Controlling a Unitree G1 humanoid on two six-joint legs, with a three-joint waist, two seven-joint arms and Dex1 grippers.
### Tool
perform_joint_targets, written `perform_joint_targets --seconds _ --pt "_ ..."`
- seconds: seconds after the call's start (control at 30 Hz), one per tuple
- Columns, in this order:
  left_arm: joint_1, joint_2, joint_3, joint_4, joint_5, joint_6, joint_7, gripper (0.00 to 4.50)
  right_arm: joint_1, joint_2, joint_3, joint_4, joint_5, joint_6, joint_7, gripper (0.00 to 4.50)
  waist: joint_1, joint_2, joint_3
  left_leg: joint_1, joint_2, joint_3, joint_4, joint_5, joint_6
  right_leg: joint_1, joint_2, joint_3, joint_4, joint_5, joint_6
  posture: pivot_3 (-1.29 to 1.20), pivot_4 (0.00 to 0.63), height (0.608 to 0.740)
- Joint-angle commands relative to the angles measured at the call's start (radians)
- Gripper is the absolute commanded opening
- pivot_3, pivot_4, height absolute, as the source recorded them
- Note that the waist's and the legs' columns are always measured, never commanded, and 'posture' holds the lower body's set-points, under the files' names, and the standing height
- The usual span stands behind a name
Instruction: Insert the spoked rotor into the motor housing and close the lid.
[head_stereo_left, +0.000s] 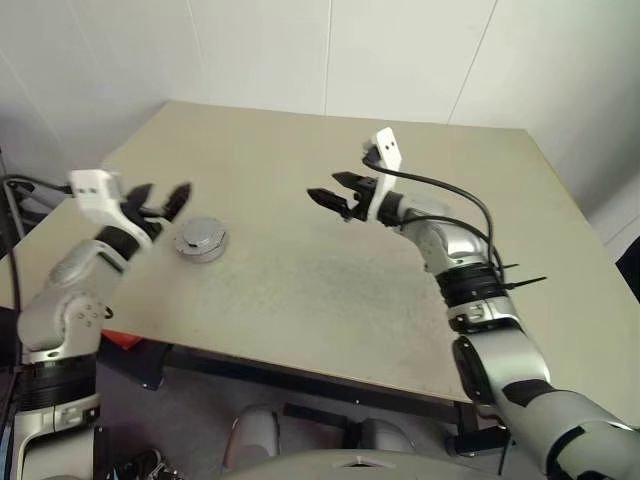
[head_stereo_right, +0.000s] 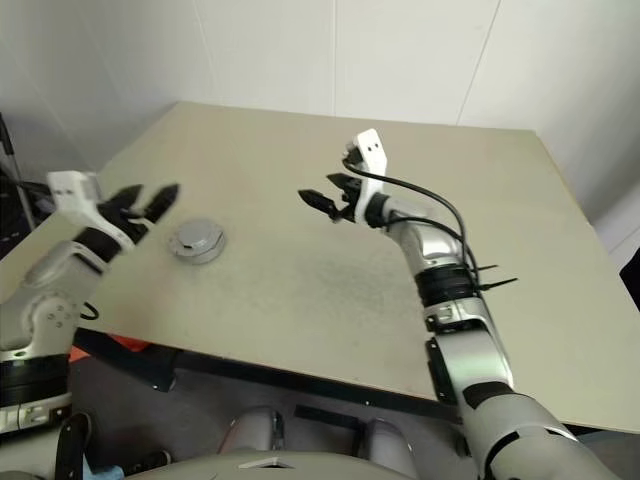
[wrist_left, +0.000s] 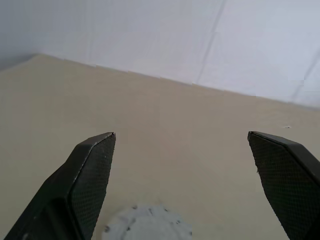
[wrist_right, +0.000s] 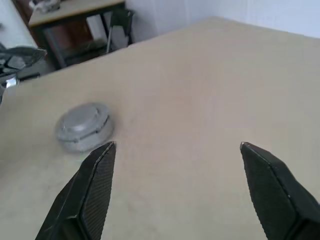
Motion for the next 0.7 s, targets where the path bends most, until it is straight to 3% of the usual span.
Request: perform_joint_targets --seconds 0.03,0.13,0.2,0.33,0.7 --pt "0.038 0.027 -0.112 -0.114 0.059 -0.003 -0.097 4.49 0.016 -0.095 -0.032 -0.007 -0.018 -0.112 0.123 4.5 -0.004 0.0 0.0 -0.001 0.0 0.0 0.0 0.0 0.0 -0.001 0.0 0.0 0.0 0.002 -0.003 0.0 0.0 0.74" --pt "0.068 0.04 -0.164 -0.131 0.113 -0.021 -0.142 4.49 0.076 -0.189 -0.025 0.023 -0.071 -0.229 0.189 4.5 -0.004 0.0 0.0 -0.004 0.001 0.001 0.0 0.0 0.001 -0.001 0.001 0.0 0.001 0.002 -0.006 0.0 0.0 0.74" --pt "0.064 0.038 -0.152 -0.117 0.119 -0.022 -0.157 4.49 0.065 -0.213 -0.043 0.063 -0.067 -0.204 0.188 4.5 -0.009 0.0 0.0 -0.004 0.002 0.002 0.0 0.0 0.001 -0.001 0.002 0.0 0.001 0.002 -0.007 0.0 0.0 0.74" --pt "0.032 0.025 -0.147 -0.083 0.138 -0.024 -0.169 4.49 0.046 -0.202 -0.087 0.084 -0.039 -0.167 0.17 4.5 -0.029 0.001 0.0 -0.003 0.002 0.003 0.002 0.0 0.001 -0.001 0.003 0.0 0.002 0.001 -0.005 0.0 0.0 0.74" --pt "-0.009 -0.021 -0.154 -0.042 0.184 -0.024 -0.191 4.49 0.084 -0.155 -0.095 0.025 -0.057 -0.139 0.132 4.5 -0.025 0.001 0.0 -0.002 0.002 0.002 0.002 0.001 0.004 0.0 0.002 0.0 0.0 0.004 -0.011 0.0 0.0 0.74"
